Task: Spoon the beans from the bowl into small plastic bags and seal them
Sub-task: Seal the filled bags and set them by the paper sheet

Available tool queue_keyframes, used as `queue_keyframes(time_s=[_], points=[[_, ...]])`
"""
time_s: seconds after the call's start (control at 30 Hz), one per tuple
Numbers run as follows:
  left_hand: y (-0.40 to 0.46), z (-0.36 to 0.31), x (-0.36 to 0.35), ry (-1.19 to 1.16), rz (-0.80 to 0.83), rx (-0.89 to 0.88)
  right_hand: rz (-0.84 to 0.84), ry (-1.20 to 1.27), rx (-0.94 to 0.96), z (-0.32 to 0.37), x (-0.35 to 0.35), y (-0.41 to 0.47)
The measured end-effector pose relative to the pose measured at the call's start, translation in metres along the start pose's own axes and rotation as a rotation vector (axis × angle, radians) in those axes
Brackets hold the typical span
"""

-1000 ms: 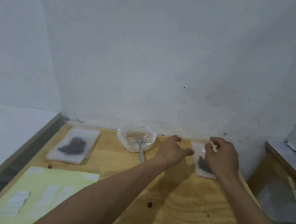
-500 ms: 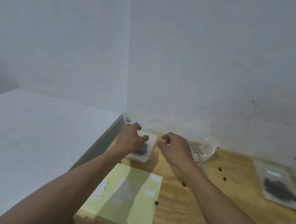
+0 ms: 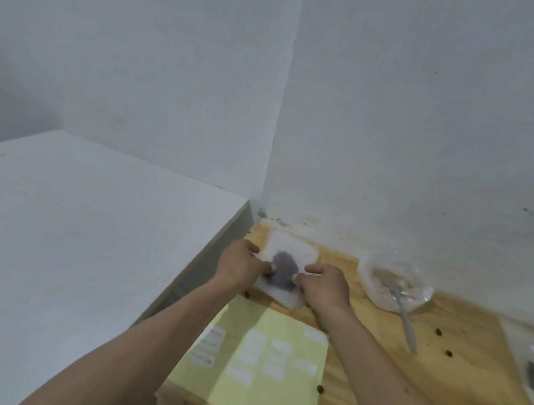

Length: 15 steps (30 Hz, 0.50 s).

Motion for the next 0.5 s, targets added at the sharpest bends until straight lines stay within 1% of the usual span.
queue_keyframes(time_s=[0.13,0.3,0.43,0.5], points=[[-0.001,0.001,0.002,-0.129,-0.003,0.026,0.013,0.026,-0.011,-0.003,-0.002,-0.001],[-0.012,0.000,0.004,-0.464,0.072,0.138,0.027,0.159,-0.041,-0.006,0.004,0.000],[-0.024,-0.007,0.010,-0.550,0.152,0.144,0.102,0.449,-0.077,0.002,0.011,-0.007],[-0.030,-0.011,0.020,-0.541,0.171,0.119,0.133,0.496,-0.047,0.011,0.014,-0.014]])
Point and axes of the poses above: each hand's wrist, its own y-axis towards the middle knuckle, its own x-axis out of the back of the hand, z = x × y, the point moved 9 cm from there along y, towards the middle knuckle, and after that the axes turned 11 degrees about -z, right-handed, at the moved point
